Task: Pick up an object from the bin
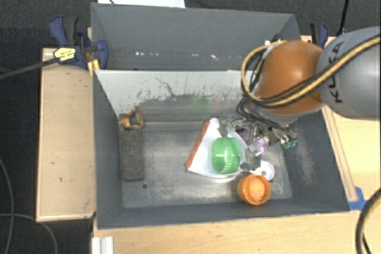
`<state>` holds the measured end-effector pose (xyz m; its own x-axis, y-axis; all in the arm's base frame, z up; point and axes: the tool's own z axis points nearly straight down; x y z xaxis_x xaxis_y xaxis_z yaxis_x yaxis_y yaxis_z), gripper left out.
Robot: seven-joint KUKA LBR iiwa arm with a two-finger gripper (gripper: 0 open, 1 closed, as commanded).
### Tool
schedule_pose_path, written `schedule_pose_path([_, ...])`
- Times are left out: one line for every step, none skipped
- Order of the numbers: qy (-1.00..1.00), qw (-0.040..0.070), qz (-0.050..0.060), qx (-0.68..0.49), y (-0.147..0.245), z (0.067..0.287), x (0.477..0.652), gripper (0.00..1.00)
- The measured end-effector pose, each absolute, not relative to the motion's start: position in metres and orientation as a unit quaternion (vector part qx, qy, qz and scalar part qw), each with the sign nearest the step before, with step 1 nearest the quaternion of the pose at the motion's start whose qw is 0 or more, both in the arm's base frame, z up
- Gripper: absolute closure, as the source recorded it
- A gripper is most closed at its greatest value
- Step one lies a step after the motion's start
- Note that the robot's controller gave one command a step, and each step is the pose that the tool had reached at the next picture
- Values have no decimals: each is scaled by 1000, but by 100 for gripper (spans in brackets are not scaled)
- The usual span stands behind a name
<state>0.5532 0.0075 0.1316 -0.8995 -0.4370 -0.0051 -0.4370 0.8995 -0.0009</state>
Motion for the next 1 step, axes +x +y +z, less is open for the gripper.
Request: schedule_pose_path([967, 2, 0, -256, 9, 125, 554, 0])
